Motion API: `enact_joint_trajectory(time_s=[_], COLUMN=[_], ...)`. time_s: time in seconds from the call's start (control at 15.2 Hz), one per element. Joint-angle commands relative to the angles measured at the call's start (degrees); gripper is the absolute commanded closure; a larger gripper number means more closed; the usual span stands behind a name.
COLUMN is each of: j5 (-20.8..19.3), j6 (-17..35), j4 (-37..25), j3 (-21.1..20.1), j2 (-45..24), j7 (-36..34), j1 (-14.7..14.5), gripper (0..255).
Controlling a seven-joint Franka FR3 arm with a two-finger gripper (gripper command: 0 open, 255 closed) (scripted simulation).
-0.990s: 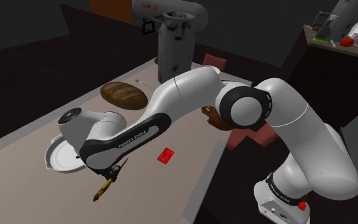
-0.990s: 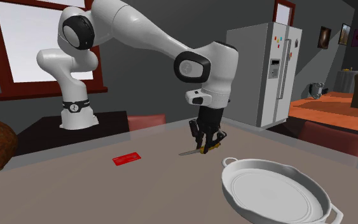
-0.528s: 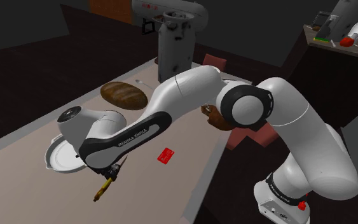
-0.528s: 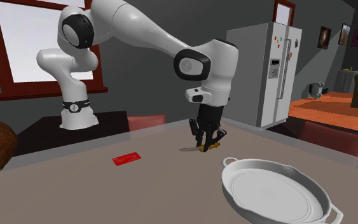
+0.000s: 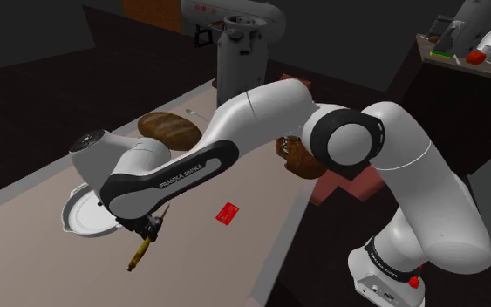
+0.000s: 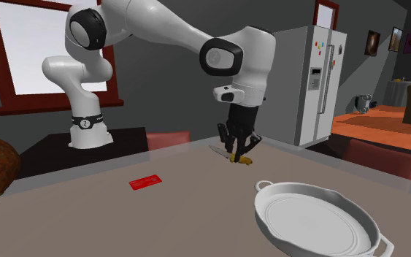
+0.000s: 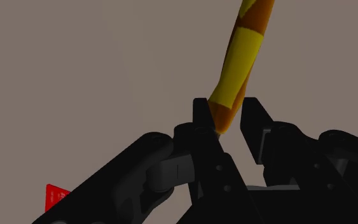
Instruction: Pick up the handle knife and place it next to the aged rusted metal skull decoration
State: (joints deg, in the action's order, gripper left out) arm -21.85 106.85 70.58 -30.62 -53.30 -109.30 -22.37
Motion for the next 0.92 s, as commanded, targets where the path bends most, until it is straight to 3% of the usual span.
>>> enact_joint_trajectory(time_s=[0.0, 0.86], j5=[0.3, 1.9], j6=[-0.9, -7.8], j4=[0.2, -2.9], j3=[-0.3, -1.7], j2=[1.0, 5.2], j7=[0.0, 0.5], j1=[0.1, 0.3], gripper=[255, 255])
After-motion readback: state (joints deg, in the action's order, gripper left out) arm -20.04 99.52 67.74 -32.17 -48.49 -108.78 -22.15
